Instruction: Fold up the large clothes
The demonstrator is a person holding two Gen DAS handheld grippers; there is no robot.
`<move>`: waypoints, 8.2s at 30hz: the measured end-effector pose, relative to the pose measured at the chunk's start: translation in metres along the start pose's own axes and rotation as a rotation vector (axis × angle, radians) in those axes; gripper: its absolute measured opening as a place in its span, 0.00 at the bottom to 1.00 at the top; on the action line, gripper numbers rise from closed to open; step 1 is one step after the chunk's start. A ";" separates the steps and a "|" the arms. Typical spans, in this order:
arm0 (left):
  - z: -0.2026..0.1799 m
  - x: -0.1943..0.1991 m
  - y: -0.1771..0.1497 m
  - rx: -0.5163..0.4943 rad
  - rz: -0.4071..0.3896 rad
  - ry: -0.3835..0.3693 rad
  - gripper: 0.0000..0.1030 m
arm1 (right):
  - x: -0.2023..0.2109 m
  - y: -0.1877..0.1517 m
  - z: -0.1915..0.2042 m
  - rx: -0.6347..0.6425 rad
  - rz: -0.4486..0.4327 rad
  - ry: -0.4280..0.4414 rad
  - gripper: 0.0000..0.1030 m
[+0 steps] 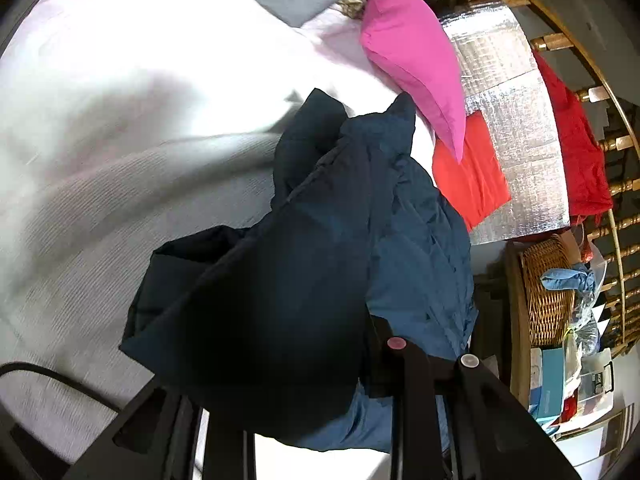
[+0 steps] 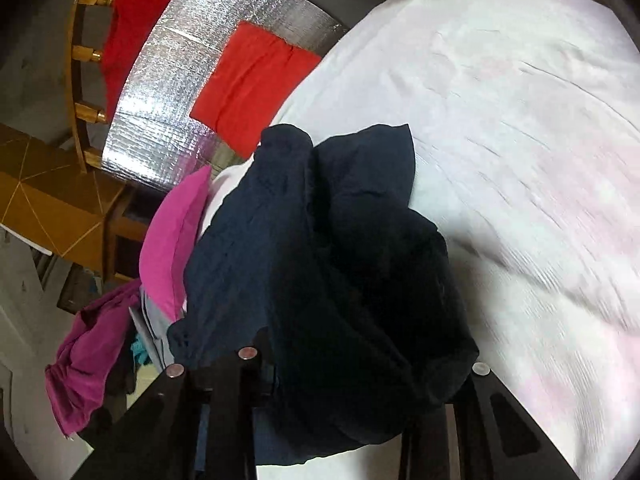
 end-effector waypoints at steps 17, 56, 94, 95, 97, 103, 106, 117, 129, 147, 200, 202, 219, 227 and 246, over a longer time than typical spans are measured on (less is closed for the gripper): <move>0.037 0.078 0.027 -0.071 -0.049 0.111 0.61 | 0.080 0.005 -0.046 -0.043 -0.030 -0.071 0.61; -0.064 -0.097 0.128 -0.340 -0.217 0.429 0.70 | -0.127 0.103 0.032 0.375 0.025 -0.291 0.30; -0.173 -0.070 -0.006 -0.914 -0.404 0.449 0.70 | -0.159 0.017 0.124 0.481 0.107 -0.159 0.48; -0.173 -0.071 -0.006 -0.914 -0.404 0.453 0.70 | -0.161 0.017 0.123 0.485 0.108 -0.164 0.48; -0.172 -0.073 -0.007 -0.917 -0.402 0.459 0.70 | -0.167 0.015 0.120 0.499 0.112 -0.179 0.48; -0.169 -0.072 -0.010 -0.928 -0.401 0.473 0.70 | -0.165 0.014 0.123 0.511 0.119 -0.186 0.49; -0.168 -0.065 -0.006 -0.907 -0.399 0.465 0.70 | -0.148 0.014 0.125 0.473 0.135 -0.137 0.52; -0.118 0.026 0.056 -0.722 -0.510 0.572 0.70 | -0.029 0.034 0.089 0.445 0.047 -0.077 0.55; -0.002 0.034 0.047 -0.591 -0.216 0.682 0.70 | 0.000 -0.037 0.029 0.418 0.229 -0.084 0.49; -0.014 -0.010 0.040 -0.317 0.119 0.186 0.81 | 0.009 -0.005 -0.047 0.038 0.275 0.032 0.73; 0.009 0.003 0.024 -0.092 0.036 0.093 0.60 | -0.030 -0.054 0.001 -0.075 0.162 0.061 0.57; -0.004 0.006 0.026 -0.147 0.008 0.084 0.50 | -0.034 -0.046 0.009 -0.034 0.131 0.045 0.47; -0.012 0.055 0.014 -0.466 -0.229 0.402 0.65 | 0.011 -0.053 0.009 0.154 0.134 -0.115 0.58; -0.059 0.071 -0.019 -0.780 -0.468 0.489 0.77 | 0.059 -0.053 0.063 0.504 -0.056 -0.132 0.57; -0.102 0.020 -0.060 -0.997 -0.446 0.518 0.78 | -0.045 -0.071 0.063 0.546 0.170 -0.234 0.48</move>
Point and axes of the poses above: each gripper's, at about its wrist camera, not at the fingertips, and x roughly against the way its jaws point, z to its left, y to its top, the point moved 8 cm from there along -x, roughly the way its jaws point, and after that the axes turned 6 degrees about x, right-handed, at the moved point
